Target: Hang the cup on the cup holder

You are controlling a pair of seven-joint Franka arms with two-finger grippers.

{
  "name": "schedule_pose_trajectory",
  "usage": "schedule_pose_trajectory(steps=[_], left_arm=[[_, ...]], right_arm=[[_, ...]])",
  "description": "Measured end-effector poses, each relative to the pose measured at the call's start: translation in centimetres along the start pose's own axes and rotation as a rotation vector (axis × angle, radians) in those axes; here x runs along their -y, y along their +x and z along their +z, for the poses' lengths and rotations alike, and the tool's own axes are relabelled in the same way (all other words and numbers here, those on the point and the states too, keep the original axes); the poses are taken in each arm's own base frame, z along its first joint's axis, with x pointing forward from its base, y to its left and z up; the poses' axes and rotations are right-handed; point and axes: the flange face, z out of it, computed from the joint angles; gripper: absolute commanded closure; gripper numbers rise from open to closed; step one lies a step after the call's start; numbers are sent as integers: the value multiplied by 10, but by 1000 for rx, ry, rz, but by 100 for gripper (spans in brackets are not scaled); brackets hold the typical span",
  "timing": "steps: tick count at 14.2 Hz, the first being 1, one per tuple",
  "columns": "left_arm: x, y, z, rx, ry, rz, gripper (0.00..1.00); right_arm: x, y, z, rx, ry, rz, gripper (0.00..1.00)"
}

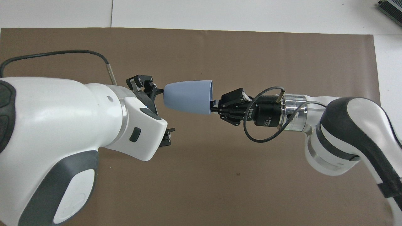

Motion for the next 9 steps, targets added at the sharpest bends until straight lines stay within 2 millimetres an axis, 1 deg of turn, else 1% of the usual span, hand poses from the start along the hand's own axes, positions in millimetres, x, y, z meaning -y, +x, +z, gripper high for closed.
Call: schedule_pose_trajectory(steps=[3,5,9], left_arm=[[6,3,-7,-23,12,-7,0],[8,3,-7,-32,8,-15,0],[12,6,10,-25,-3,-18,0]], right_arm=[[-1,-2,1,29,-13,-53,100],[-3,-3,1,36,-22,-69,100],[-3,-3,1,36,-24,-71,100]])
